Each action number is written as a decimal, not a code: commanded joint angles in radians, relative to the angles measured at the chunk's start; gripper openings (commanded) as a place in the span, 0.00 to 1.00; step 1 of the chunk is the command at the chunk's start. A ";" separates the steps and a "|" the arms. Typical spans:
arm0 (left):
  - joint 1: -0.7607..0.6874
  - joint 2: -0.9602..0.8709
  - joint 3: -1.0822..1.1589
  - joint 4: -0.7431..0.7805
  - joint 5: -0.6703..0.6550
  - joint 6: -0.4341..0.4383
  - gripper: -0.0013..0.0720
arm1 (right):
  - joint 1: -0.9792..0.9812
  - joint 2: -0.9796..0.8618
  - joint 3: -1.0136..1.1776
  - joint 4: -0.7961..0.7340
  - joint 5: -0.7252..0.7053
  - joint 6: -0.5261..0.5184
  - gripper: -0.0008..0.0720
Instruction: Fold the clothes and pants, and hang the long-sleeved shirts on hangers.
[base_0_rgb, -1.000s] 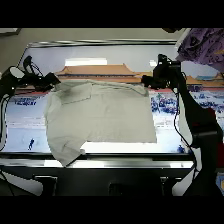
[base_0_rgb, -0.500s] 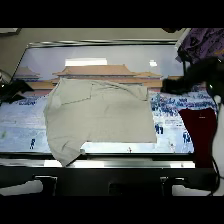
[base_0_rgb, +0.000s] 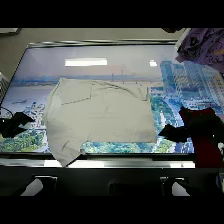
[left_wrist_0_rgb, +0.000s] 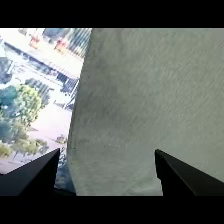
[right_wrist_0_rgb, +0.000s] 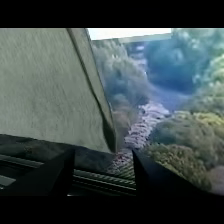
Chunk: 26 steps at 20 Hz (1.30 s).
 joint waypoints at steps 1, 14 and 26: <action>0.008 0.031 -0.077 0.000 0.018 0.003 0.93 | -0.012 0.001 -0.100 0.058 0.049 -0.059 0.61; 0.009 0.034 -0.077 -0.020 0.029 -0.005 0.94 | -0.012 -0.151 -0.100 0.211 0.056 -0.111 0.21; 0.137 0.031 -0.383 -0.240 0.179 0.327 0.93 | -0.013 -0.096 -0.098 0.207 0.056 -0.114 0.05</action>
